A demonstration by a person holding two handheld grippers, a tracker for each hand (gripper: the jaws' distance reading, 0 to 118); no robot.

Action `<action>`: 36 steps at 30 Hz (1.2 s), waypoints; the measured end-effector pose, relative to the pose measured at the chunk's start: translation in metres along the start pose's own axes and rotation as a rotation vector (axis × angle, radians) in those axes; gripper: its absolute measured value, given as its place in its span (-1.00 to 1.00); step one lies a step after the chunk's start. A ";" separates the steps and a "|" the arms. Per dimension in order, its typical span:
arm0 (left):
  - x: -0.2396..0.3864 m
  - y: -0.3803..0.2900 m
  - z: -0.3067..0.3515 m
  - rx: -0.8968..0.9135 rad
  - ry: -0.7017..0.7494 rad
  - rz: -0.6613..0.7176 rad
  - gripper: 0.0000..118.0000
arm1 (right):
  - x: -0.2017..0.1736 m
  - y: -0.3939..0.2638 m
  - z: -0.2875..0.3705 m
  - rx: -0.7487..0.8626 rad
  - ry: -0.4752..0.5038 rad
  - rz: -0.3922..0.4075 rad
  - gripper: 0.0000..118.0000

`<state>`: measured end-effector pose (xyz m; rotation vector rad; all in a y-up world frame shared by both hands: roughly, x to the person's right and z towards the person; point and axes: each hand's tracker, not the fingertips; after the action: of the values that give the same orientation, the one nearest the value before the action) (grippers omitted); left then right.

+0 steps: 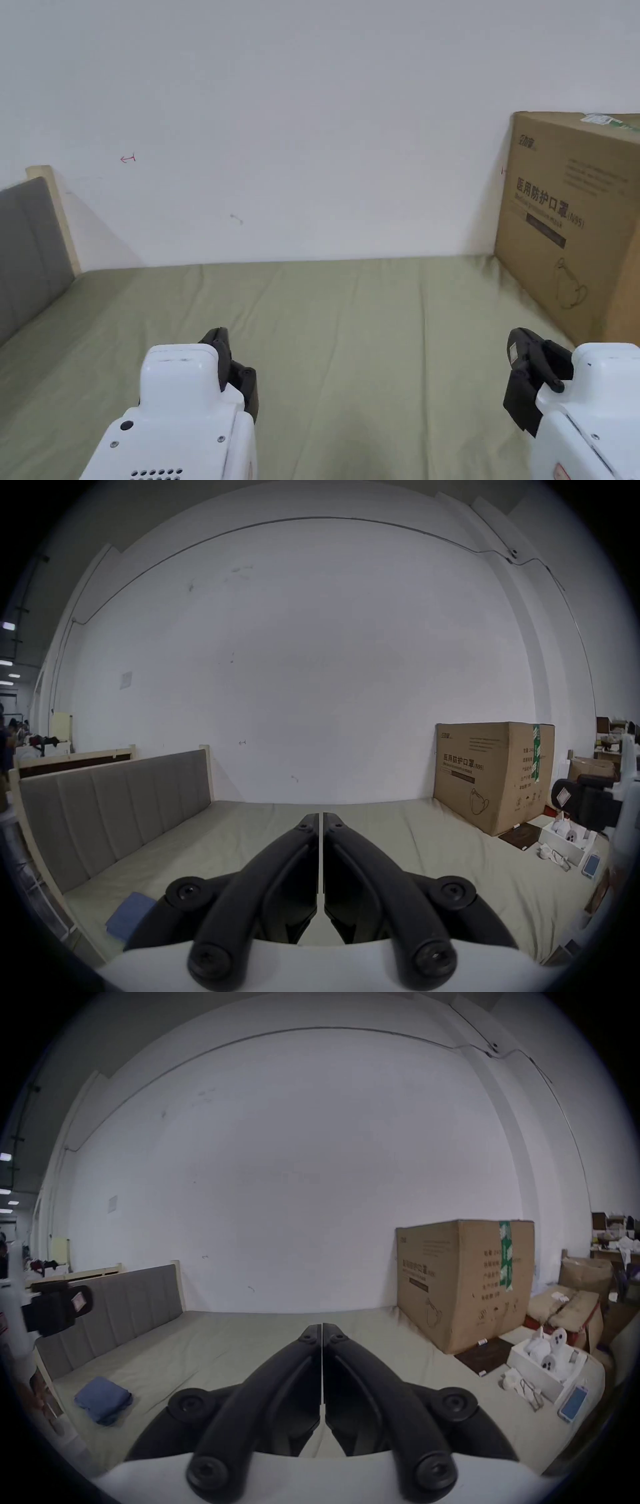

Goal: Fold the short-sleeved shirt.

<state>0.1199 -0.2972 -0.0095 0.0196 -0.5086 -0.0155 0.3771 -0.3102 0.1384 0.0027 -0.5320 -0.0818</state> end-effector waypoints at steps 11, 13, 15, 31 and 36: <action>-0.016 -0.008 0.009 -0.084 -0.061 0.058 1.00 | 0.008 0.004 0.009 -0.020 -0.050 -0.020 1.00; -0.016 -0.003 0.011 -0.053 -0.047 0.055 1.00 | 0.005 0.005 0.012 0.013 -0.020 -0.025 1.00; -0.013 -0.006 0.012 -0.049 -0.038 0.042 1.00 | 0.003 0.006 0.012 -0.007 -0.032 -0.002 1.00; -0.015 -0.004 0.005 -0.071 -0.023 0.042 1.00 | -0.009 0.003 0.008 -0.047 0.004 0.048 1.00; -0.018 -0.005 0.007 -0.066 -0.068 0.087 1.00 | -0.011 0.005 0.007 -0.054 0.004 0.060 1.00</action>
<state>0.1011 -0.3016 -0.0122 -0.0683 -0.5766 0.0518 0.3650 -0.3042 0.1390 -0.0659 -0.5257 -0.0373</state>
